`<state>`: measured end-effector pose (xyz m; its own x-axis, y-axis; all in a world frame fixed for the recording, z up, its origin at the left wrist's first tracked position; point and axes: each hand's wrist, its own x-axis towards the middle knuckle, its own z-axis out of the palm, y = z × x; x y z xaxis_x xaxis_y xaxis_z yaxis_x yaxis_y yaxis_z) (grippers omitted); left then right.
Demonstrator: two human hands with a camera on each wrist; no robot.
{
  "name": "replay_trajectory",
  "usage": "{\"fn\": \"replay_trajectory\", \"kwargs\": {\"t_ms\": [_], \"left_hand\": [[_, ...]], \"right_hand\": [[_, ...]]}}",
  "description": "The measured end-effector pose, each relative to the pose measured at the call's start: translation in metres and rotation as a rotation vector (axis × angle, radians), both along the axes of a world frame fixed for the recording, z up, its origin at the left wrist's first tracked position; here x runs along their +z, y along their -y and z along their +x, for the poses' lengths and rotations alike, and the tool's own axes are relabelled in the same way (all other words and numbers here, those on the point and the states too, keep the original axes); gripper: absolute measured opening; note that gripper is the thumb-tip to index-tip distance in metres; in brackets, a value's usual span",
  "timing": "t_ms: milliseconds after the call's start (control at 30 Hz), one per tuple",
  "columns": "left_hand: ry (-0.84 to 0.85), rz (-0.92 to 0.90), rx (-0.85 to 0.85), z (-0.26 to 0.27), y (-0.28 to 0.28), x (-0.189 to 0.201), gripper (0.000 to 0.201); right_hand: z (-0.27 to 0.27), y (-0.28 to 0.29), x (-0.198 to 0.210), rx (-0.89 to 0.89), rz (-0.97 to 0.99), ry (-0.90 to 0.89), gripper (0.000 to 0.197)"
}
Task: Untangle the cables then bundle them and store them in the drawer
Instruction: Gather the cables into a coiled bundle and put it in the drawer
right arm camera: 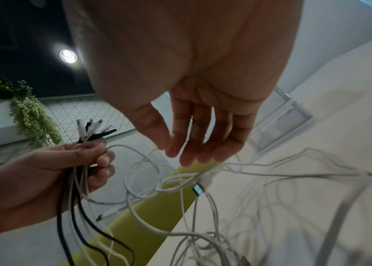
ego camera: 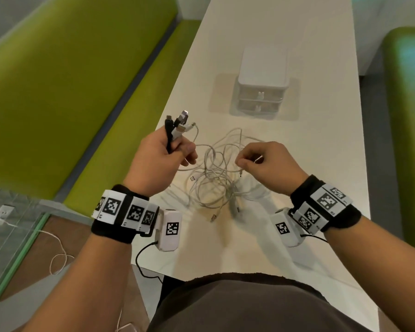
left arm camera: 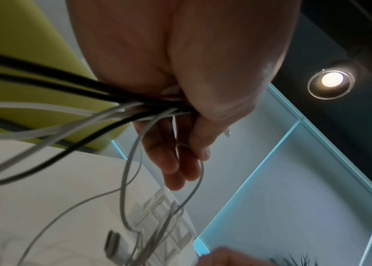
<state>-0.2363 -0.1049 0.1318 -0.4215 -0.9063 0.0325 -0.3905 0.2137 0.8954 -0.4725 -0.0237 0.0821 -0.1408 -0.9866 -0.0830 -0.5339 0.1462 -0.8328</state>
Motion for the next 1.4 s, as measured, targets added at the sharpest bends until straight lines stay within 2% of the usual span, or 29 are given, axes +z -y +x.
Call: {"fn": "replay_trajectory", "kwargs": {"t_ms": [33, 133, 200, 333, 367, 433, 567, 700, 767, 867, 900, 1000, 1133, 1167, 1300, 1400], "left_hand": [[0.005, 0.006, -0.013, 0.002, 0.0, 0.0, 0.017], [0.039, 0.042, -0.079, -0.005, -0.007, -0.007, 0.011], [0.058, 0.062, -0.15, -0.014, -0.017, -0.014, 0.011], [0.029, 0.07, -0.152, -0.016, -0.025, -0.019, 0.011], [0.01, 0.082, -0.127, -0.013, -0.024, -0.017, 0.011], [-0.003, 0.083, -0.094, -0.007, -0.02, -0.014, 0.014], [0.079, 0.007, -0.053, -0.002, -0.015, -0.012, 0.013], [0.143, -0.032, -0.029, -0.005, -0.017, -0.015, 0.018], [0.146, -0.015, -0.011, -0.006, -0.017, -0.016, 0.018], [0.131, -0.02, 0.058, -0.005, -0.014, -0.014, 0.04], [0.145, -0.021, 0.084, -0.004, -0.012, -0.013, 0.041], [0.199, 0.015, 0.133, -0.001, -0.007, -0.013, 0.027], [0.184, 0.044, 0.165, 0.0, -0.005, -0.013, 0.035], [0.193, 0.056, 0.154, -0.001, -0.006, -0.014, 0.035], [0.237, 0.079, 0.091, -0.012, -0.014, -0.012, 0.025], [0.148, 0.089, 0.02, -0.025, -0.025, -0.006, 0.014]], "right_hand": [[0.0, 0.0, 0.002, -0.001, -0.021, 0.035, 0.006], [0.008, 0.003, -0.003, 0.093, -0.03, -0.026, 0.041], [0.017, 0.002, -0.01, 0.157, -0.035, -0.06, 0.048], [0.017, -0.001, -0.018, 0.12, -0.048, -0.037, 0.011], [0.014, -0.002, -0.018, 0.115, -0.029, -0.021, 0.01], [0.009, -0.003, -0.017, 0.114, -0.009, 0.036, 0.01], [0.005, -0.004, -0.002, 0.004, -0.049, 0.211, 0.005], [0.006, -0.002, 0.003, -0.052, -0.127, 0.098, 0.006], [0.004, -0.002, 0.002, -0.093, -0.134, 0.146, 0.004], [-0.002, -0.003, 0.001, -0.102, -0.079, 0.26, 0.002], [-0.005, -0.003, 0.0, -0.097, -0.056, 0.272, 0.004], [-0.015, -0.005, -0.002, -0.186, -0.071, 0.245, 0.008], [-0.02, -0.004, 0.002, -0.275, -0.15, 0.533, 0.016], [-0.018, -0.004, 0.004, -0.277, -0.154, 0.552, 0.016], [-0.007, -0.003, 0.011, -0.185, -0.133, 0.432, 0.012], [0.003, -0.004, 0.014, -0.135, -0.116, 0.402, 0.007]]}}
